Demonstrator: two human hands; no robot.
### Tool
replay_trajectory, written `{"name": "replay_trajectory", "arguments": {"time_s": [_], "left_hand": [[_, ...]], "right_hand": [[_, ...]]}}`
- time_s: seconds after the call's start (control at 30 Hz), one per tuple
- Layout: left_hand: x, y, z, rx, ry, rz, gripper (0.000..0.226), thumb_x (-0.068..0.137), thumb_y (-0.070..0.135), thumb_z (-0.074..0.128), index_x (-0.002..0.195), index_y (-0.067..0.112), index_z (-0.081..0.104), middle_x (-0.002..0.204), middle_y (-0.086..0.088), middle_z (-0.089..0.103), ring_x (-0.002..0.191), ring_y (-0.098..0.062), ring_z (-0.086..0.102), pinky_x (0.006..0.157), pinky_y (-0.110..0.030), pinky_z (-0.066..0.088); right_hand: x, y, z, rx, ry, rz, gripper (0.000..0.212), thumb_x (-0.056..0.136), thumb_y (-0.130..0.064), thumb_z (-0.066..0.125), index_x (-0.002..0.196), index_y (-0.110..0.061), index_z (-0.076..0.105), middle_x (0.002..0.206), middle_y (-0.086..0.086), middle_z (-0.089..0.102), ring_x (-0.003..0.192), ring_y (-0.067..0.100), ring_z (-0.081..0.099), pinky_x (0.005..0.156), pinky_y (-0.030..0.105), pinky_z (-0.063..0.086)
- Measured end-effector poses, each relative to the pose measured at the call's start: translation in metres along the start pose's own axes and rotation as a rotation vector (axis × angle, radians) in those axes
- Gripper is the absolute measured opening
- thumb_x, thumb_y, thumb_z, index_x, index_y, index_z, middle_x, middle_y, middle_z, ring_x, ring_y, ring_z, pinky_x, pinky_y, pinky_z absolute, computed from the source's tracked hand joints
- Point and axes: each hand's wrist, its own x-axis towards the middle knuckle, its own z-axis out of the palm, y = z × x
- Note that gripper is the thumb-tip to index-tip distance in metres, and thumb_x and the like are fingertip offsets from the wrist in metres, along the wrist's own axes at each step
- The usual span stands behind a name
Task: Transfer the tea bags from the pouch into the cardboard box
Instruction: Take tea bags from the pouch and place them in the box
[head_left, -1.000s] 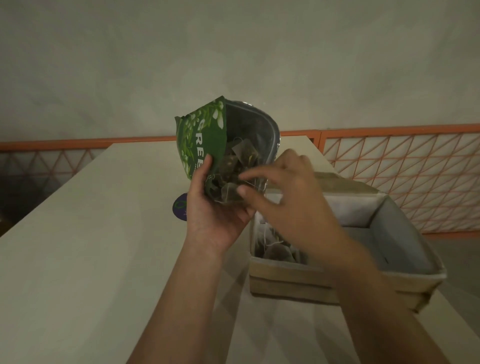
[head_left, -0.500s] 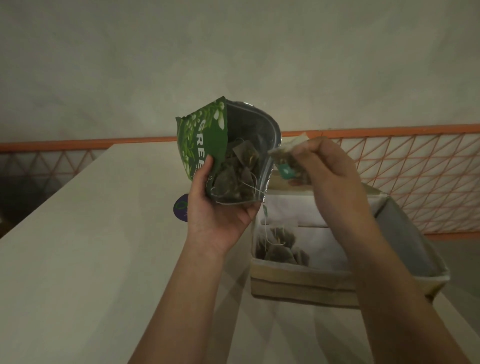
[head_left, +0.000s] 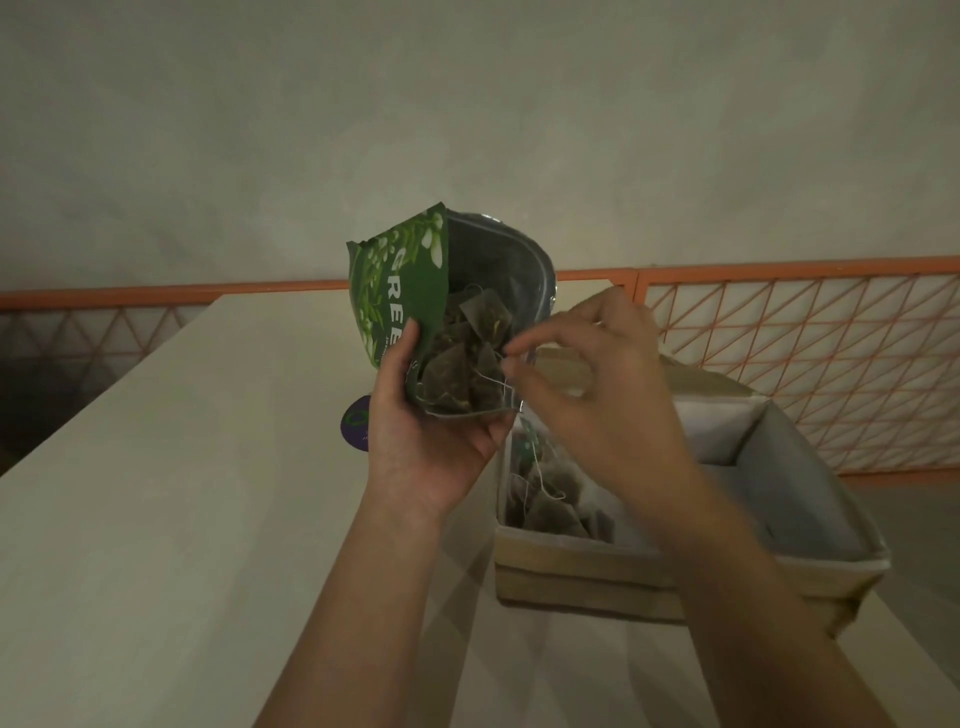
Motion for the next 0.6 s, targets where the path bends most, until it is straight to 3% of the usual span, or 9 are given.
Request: {"name": "replay_trajectory", "arguments": {"time_s": [0.1,0.2,0.3,0.47,0.53,0.6], "left_hand": [[-0.002,0.002,0.003,-0.01,0.013,-0.009,0.063,0.092,0.053,0.055,0.14,0.012,0.059,0.147,-0.01,0.055,0.14,-0.022,0.048,0.12,-0.034,0.031],[-0.004,0.002,0.004,-0.053,-0.006,-0.015,0.062,0.091,0.052,0.056,0.136,0.011,0.063,0.136,-0.01,0.064,0.132,-0.022,0.055,0.11,-0.033,0.044],[-0.006,0.001,0.006,-0.052,0.005,-0.008,0.062,0.092,0.053,0.054,0.136,0.009,0.063,0.136,-0.012,0.064,0.129,-0.024,0.058,0.106,-0.035,0.048],[-0.004,0.0,0.004,-0.021,0.018,0.002,0.063,0.092,0.052,0.054,0.138,0.01,0.061,0.141,-0.013,0.061,0.133,-0.025,0.055,0.109,-0.036,0.044],[-0.002,0.0,0.002,-0.015,0.017,0.01,0.063,0.092,0.053,0.054,0.137,0.01,0.062,0.145,-0.014,0.057,0.138,-0.026,0.05,0.114,-0.037,0.037],[-0.001,0.0,0.001,-0.009,0.022,0.014,0.063,0.09,0.054,0.055,0.135,0.009,0.063,0.147,-0.015,0.054,0.137,-0.03,0.049,0.11,-0.037,0.037]], "right_hand": [[-0.005,-0.009,0.019,-0.171,-0.019,-0.079,0.037,0.08,-0.055,0.058,0.097,-0.029,0.076,0.091,-0.002,0.045,0.093,0.02,0.042,0.076,0.03,0.043],[-0.008,-0.016,0.035,-0.337,-0.058,-0.053,0.05,0.079,-0.066,0.048,0.104,-0.032,0.074,0.095,0.002,0.048,0.092,0.023,0.043,0.077,0.038,0.045],[-0.011,-0.018,0.042,-0.372,-0.042,-0.028,0.038,0.077,-0.062,0.06,0.102,-0.036,0.074,0.096,0.003,0.048,0.092,0.025,0.043,0.077,0.035,0.044],[-0.011,-0.013,0.04,-0.202,-0.009,-0.019,0.014,0.079,-0.041,0.07,0.087,-0.032,0.076,0.092,0.001,0.049,0.091,0.024,0.045,0.077,0.039,0.046],[-0.008,-0.012,0.031,-0.013,-0.002,0.043,0.007,0.081,-0.033,0.07,0.085,-0.027,0.073,0.092,-0.002,0.052,0.093,0.02,0.048,0.079,0.033,0.045],[-0.003,-0.013,0.015,0.228,0.003,0.18,0.007,0.086,-0.027,0.068,0.082,-0.023,0.067,0.091,-0.003,0.059,0.088,0.016,0.056,0.074,0.027,0.047]]}}
